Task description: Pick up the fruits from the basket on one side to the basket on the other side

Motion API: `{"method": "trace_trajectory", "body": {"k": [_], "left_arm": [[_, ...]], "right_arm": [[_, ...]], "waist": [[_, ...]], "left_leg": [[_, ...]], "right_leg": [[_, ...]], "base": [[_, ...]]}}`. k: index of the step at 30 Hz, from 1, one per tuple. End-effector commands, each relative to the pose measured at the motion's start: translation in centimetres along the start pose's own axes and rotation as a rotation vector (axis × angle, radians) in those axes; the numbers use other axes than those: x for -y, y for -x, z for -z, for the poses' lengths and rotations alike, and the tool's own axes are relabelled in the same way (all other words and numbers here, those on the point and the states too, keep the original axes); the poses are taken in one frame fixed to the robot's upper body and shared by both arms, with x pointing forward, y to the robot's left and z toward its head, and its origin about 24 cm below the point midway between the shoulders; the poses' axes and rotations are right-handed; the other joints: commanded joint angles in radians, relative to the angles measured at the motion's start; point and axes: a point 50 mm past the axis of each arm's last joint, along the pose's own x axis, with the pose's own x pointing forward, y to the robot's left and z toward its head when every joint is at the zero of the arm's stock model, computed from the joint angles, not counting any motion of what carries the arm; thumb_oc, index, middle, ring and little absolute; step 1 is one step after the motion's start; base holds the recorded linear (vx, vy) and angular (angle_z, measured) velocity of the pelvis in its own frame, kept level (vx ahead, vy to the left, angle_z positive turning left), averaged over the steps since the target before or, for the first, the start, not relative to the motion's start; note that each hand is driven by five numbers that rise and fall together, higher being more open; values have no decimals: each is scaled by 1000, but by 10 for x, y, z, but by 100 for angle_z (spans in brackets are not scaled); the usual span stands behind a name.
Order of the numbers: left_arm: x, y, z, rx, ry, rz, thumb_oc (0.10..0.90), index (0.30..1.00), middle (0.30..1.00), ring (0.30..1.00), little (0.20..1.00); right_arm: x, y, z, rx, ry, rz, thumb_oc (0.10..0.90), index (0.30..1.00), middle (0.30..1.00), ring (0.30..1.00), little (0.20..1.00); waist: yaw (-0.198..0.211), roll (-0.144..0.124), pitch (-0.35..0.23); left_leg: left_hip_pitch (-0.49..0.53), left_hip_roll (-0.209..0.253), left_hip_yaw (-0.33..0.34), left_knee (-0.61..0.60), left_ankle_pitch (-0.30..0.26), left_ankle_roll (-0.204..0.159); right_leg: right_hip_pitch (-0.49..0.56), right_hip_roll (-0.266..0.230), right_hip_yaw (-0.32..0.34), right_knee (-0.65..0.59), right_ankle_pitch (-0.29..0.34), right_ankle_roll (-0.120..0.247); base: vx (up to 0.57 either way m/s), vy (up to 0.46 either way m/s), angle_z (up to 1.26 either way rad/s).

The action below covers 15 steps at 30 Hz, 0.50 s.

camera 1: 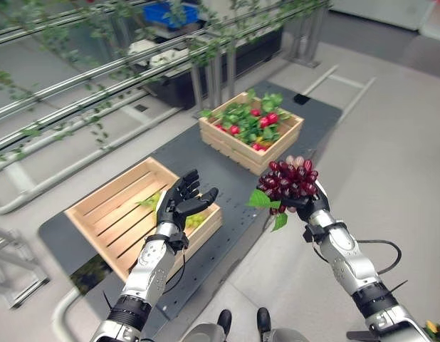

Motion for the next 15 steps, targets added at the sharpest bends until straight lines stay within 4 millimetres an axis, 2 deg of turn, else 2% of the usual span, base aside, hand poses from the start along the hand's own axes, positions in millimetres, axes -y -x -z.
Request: {"method": "trace_trajectory", "body": {"k": [1,6,8,11,13,14,15], "left_arm": [[14,-18,-54,283,47,24,800,900,900,900,900],[14,-18,-60,301,55,32,800,900,900,900,900],[13,-16,-62,306,57,42,800,900,900,900,900],[10,-15,-63,308,45,40,800,900,900,900,900],[-5,-10,-68,329,20,-18,800,900,900,900,900],[-13,-6,-72,340,7,-34,800,900,900,900,900],[-19,-4,-72,338,1,-44,800,900,900,900,900]], "right_arm": [[-3,-11,-66,348,-23,-58,400,300,300,300,300],[-2,-3,-61,344,-28,-26,400,300,300,300,300],[0,1,-59,342,-35,-11,400,300,300,300,300],[0,3,-58,351,-50,-1,400,300,300,300,300],[-5,-2,-58,350,-74,-49,400,300,300,300,300],[-7,-2,-58,352,-79,-63,400,300,300,300,300],[-8,-1,-56,348,-81,-71,400,300,300,300,300]], "waist": [[-13,29,-118],[-38,40,-128],[-54,43,-121],[-58,42,-110],[-27,48,-83],[-12,56,-79],[-6,60,-77]], "left_leg": [[56,-43,-22,-19,-43,7],[64,-43,12,-39,-48,18],[66,-45,33,-39,-57,22],[67,-45,60,-39,-64,23],[78,-19,162,-39,-68,23],[72,-3,206,-39,-61,26],[74,1,225,-39,-59,28]], "right_leg": [[125,1,-20,-160,43,14],[98,-7,3,-159,66,34],[71,-11,23,-177,106,51],[44,-12,9,-181,131,64],[8,-57,-186,-12,108,84],[6,-79,-245,92,76,80],[11,-87,-268,173,44,75]], "base": [[-16,128,-26],[-23,142,-12],[-61,114,-19],[-101,55,-37],[-227,41,-82],[-204,50,-117],[-142,24,-130]]}}
